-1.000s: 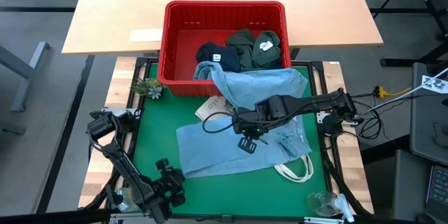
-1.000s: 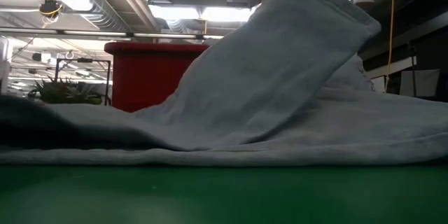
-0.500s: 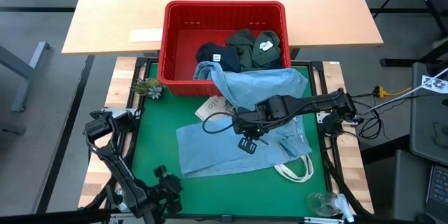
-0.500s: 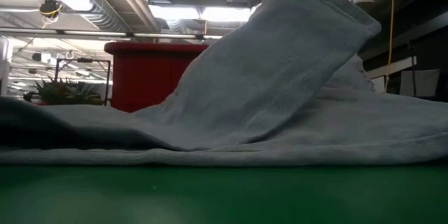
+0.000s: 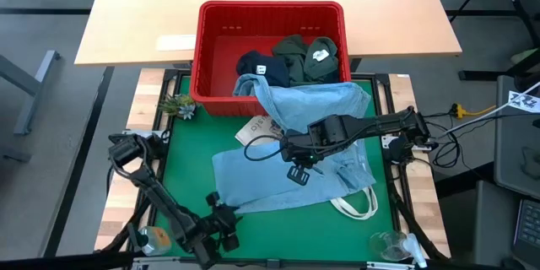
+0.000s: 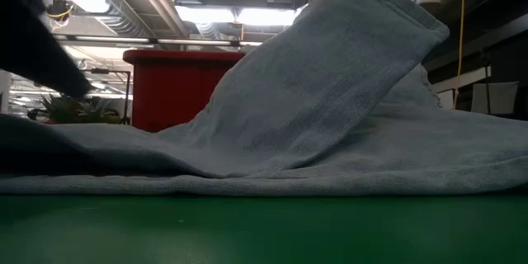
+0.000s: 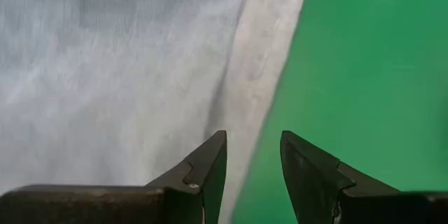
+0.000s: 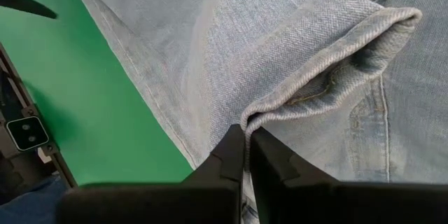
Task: Fold laundry
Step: Fold the light blue pants
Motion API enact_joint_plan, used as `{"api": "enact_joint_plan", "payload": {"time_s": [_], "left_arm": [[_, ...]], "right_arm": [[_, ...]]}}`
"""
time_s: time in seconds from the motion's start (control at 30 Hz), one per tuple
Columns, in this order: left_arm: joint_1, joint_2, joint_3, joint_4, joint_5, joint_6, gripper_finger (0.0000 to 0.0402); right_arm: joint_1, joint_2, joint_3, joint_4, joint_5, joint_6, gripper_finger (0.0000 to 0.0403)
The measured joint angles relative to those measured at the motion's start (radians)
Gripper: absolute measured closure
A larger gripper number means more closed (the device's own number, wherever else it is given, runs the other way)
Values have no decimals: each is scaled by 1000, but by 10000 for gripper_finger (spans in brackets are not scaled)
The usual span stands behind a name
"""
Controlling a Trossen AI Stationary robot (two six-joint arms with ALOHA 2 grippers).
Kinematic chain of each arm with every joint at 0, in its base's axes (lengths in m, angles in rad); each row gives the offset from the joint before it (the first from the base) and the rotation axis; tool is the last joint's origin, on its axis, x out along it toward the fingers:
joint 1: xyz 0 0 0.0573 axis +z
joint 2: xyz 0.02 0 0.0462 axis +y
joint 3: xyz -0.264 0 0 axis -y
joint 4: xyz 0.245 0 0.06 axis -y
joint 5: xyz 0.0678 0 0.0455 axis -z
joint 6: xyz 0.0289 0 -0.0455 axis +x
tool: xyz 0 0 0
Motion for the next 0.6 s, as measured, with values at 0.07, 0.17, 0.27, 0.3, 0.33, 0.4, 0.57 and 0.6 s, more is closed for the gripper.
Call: {"api": "enact_joint_plan", "payload": {"time_s": [0.07, 0.17, 0.27, 0.3, 0.33, 0.4, 0.57, 0.6], "left_arm": [[36, 0, 0, 0, 64, 69, 261], [93, 0, 0, 0, 157, 142, 237], [144, 0, 0, 0, 183, 201, 211], [158, 0, 0, 0, 183, 210, 203], [171, 0, 0, 0, 183, 224, 197], [191, 0, 0, 0, 185, 264, 189], [225, 0, 0, 0, 274, 370, 187], [229, 0, 0, -1, 293, 387, 189]], "right_arm": [[0, 0, 0, 0, 0, 0, 391], [0, 0, 0, 0, 0, 0, 391], [0, 0, 0, 0, 0, -5, 391], [0, 0, 0, 0, 0, -12, 391], [0, 0, 0, 0, 0, -20, 391], [0, 0, 0, 0, 0, -23, 391], [0, 0, 0, 0, 0, -23, 391], [0, 0, 0, 0, 0, -23, 391]]}}
